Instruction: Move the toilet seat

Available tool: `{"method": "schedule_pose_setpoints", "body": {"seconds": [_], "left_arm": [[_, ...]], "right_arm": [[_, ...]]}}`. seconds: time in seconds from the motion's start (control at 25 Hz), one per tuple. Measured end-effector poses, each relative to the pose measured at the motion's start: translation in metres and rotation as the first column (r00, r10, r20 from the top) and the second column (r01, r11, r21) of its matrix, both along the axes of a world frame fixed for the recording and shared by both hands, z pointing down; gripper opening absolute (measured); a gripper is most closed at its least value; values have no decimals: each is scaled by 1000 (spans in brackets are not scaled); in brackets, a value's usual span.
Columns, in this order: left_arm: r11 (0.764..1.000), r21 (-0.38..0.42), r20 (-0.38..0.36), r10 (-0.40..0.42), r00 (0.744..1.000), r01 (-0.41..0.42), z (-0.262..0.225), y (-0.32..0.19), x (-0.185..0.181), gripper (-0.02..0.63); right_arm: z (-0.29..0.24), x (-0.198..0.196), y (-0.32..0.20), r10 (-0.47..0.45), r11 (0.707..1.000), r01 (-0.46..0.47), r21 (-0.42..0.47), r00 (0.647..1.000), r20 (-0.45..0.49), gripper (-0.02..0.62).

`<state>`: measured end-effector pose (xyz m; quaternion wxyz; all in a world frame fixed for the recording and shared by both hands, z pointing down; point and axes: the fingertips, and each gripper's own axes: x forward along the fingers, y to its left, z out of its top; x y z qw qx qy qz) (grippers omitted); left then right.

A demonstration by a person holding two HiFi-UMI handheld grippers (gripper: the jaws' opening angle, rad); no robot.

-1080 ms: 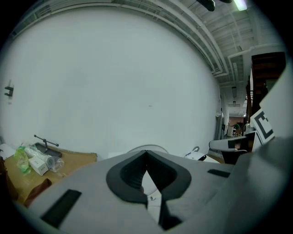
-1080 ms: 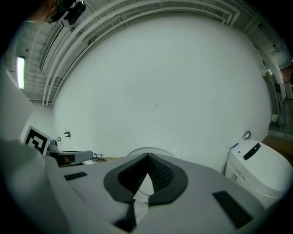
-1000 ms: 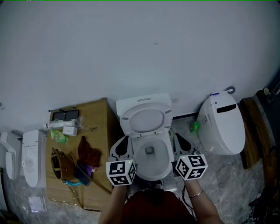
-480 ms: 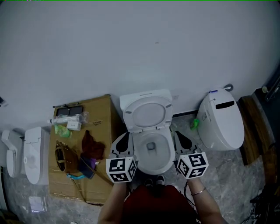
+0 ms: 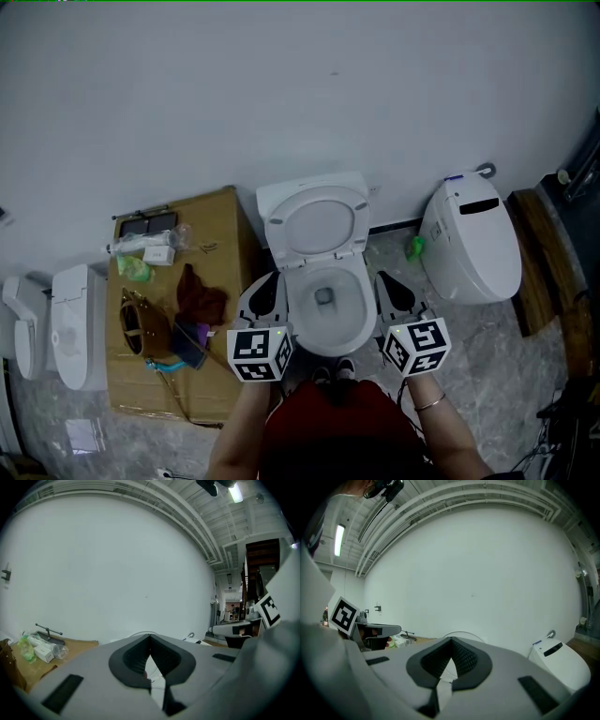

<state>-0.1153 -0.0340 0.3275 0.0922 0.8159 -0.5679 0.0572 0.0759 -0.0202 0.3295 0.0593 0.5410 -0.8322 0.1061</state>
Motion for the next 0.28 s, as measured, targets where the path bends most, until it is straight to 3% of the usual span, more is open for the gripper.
{"method": "schedule_pose_setpoints", "body": {"seconds": [0.28], "left_arm": [[1000,-2,3,26,1000,-26,3,10,-3,26]], "right_arm": [[1,-6,12,0,1000,0,1,1000,-1,15]]}}
